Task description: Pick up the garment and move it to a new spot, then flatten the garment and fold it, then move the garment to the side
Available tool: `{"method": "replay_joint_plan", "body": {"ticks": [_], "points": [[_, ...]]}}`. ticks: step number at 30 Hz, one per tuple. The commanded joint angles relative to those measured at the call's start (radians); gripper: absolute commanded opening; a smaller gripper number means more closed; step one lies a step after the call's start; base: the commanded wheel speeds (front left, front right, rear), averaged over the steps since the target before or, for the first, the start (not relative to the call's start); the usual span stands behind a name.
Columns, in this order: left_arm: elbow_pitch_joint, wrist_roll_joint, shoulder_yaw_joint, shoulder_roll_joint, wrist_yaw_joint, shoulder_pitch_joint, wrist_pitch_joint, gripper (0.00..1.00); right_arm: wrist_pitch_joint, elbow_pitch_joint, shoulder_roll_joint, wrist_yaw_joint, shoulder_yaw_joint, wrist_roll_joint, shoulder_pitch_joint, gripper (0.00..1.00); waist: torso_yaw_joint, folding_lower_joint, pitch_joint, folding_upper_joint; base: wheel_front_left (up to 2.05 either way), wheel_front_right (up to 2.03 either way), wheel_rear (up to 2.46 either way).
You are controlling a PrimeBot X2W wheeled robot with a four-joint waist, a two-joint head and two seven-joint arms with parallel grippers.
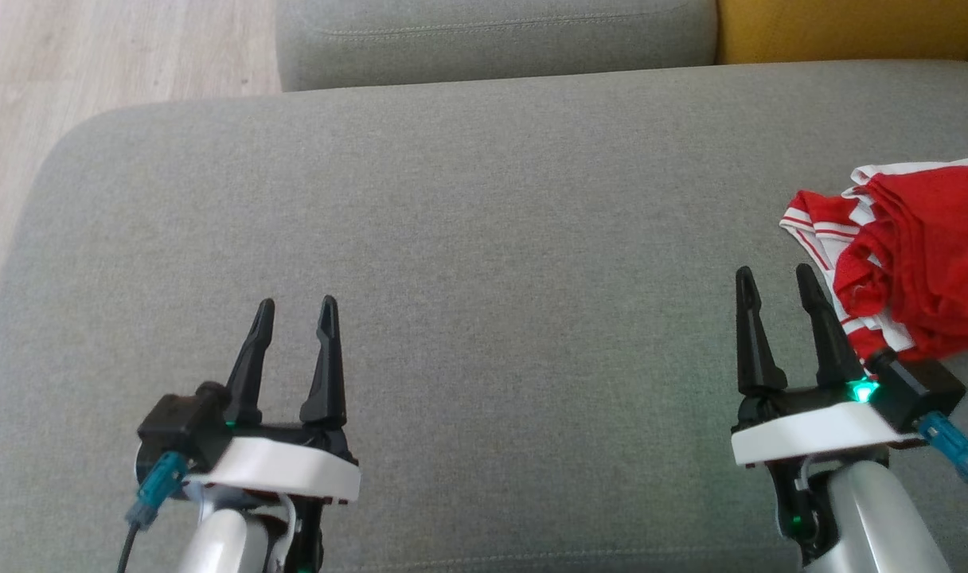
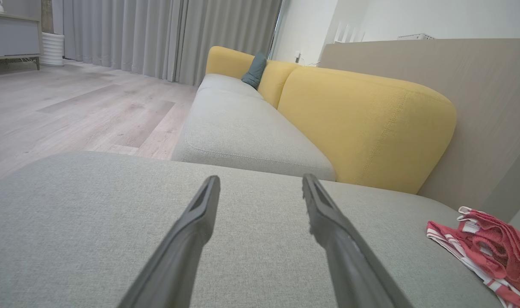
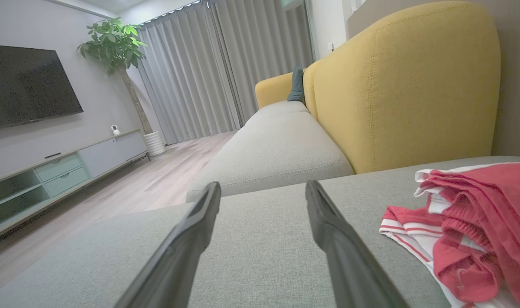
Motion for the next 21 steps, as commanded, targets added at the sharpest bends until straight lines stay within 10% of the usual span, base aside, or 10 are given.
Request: {"method": "replay_joint_plan", "body": {"ticks": [1, 21], "points": [[-0.034, -0.004, 0.041, 0.002, 0.007, -0.028, -0.005, 1.0, -0.011, -0.042, 0.002, -0.001, 0.026, -0.007, -0.017, 1.0, 0.001, 0.0001, -0.001, -0.0001, 0.0, 0.0, 0.0], [-0.062, -0.014, 0.053, 0.002, -0.023, -0.001, -0.005, 1.0, -0.011, -0.049, 0.002, -0.001, 0.021, -0.027, 0.001, 1.0, 0.003, 0.0001, -0.017, -0.0001, 0.0, 0.0, 0.0]]}}
